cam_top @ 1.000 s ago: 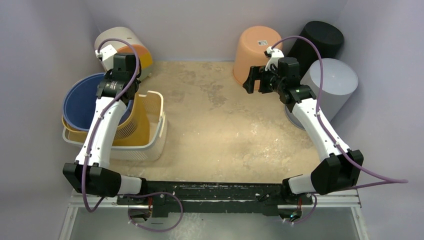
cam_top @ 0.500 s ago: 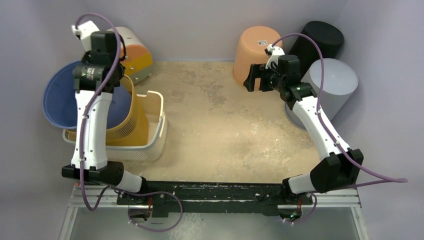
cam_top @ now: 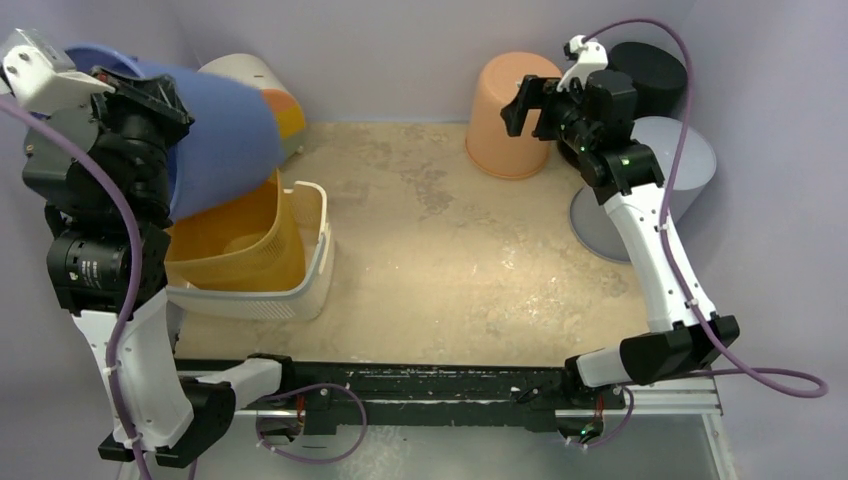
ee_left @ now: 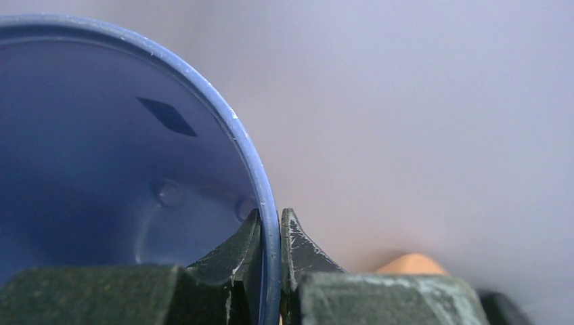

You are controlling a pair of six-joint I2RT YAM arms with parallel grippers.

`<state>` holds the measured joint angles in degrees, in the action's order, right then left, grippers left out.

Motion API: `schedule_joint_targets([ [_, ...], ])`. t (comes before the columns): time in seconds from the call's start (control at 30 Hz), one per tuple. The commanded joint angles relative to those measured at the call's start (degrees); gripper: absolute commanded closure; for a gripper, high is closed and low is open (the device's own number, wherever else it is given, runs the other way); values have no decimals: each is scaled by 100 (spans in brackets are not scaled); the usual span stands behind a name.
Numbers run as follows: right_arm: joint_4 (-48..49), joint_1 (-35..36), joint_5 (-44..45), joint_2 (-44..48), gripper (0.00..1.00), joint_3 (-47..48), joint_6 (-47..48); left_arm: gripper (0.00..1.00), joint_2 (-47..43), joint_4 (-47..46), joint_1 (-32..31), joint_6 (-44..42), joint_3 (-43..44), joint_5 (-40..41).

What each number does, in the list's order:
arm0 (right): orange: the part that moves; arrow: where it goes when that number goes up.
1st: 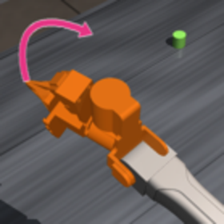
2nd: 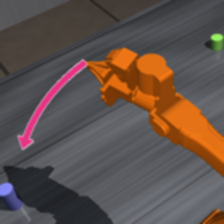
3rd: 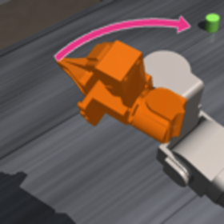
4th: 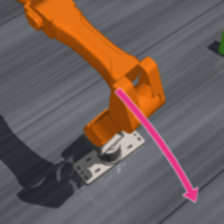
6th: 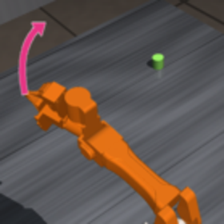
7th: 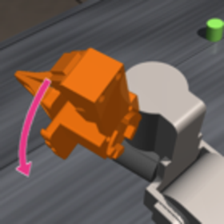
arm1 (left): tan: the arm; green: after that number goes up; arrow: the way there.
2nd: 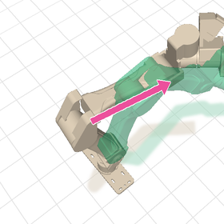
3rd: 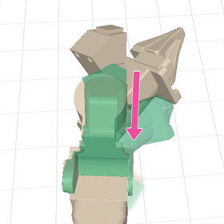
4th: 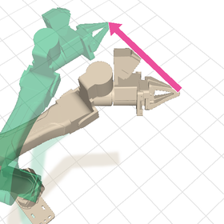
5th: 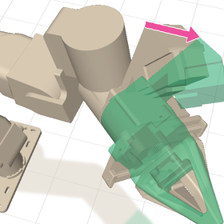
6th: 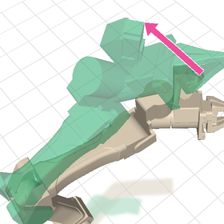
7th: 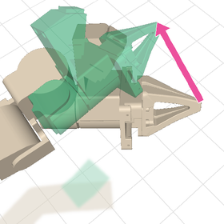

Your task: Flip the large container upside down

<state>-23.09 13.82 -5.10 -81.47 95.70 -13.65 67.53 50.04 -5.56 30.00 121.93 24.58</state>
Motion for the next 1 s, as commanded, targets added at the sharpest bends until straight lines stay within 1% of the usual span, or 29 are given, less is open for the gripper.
schedule_joint_targets([
  [0.0,549,6,522,199,0,180,-498,100,-106,-2607,-2,507,-54,-1508],
  [0.1,881,-4,902,317,0,200,-644,100,-189,-3133,3,666,-91,-1824],
  [0.2,1135,-3,1227,289,0,430,-628,100,-196,-3537,2,890,-145,-2163],
  [0.3,1317,-15,1667,181,0,731,-587,100,-310,-4675,3,1769,-918,-2677],
  [0.4,1479,-80,2312,37,0,1189,-575,100,-401,-5501,3,2734,-1696,-3041],
  [0.47,1668,-170,2493,-7,0,1415,-549,100,-477,-5883,3,3128,-2219,-3110],
  [0.57,1972,-292,2490,-45,0,1611,-549,100,-500,-6645,-2,3831,-2987,-3271],
  [0.7,1981,-328,2210,-222,0,1900,-597,100,-381,-7628,-38,4581,-3774,-3419],
  [0.8,1931,-327,1975,-297,0,1948,-728,100,-215,-7931,-384,4593,-4056,-3406],
  [0.97,1795,-327,1847,-393,0,2131,-629,100,206,-8021,-1595,4276,-4489,-3105],
])
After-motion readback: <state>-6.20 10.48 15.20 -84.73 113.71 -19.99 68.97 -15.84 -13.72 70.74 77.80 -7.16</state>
